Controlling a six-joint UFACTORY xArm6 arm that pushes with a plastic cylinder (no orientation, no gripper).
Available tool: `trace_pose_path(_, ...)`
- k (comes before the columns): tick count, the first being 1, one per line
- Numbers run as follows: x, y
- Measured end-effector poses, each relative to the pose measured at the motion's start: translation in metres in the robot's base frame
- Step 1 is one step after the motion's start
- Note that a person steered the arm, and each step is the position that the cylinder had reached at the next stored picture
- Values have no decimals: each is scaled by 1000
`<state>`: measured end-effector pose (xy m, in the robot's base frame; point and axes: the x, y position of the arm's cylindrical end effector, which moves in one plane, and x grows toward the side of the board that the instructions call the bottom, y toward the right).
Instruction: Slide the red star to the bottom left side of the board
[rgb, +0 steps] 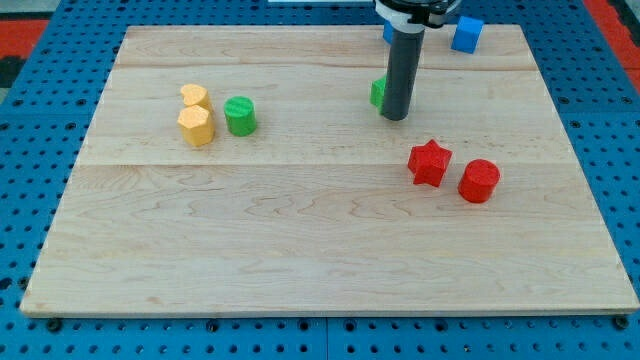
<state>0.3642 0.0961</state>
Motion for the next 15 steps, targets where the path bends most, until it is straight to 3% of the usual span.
trace_pose_path(1, 13, 53)
trace_pose_path(2, 67, 48)
trace_pose_path(4, 115, -109)
trace_pose_path(5, 97, -93)
trace_pose_path(6, 92, -40)
trace_pose_path(7, 154, -23)
trace_pose_path(8, 176, -137)
trace_pose_path(9, 175, -143)
trace_pose_path(10, 186, -52)
trace_pose_path(11, 152, -26)
trace_pose_path(12, 144, -96)
trace_pose_path(13, 164, -218)
trace_pose_path(14, 169, -168)
trace_pose_path(15, 137, -124)
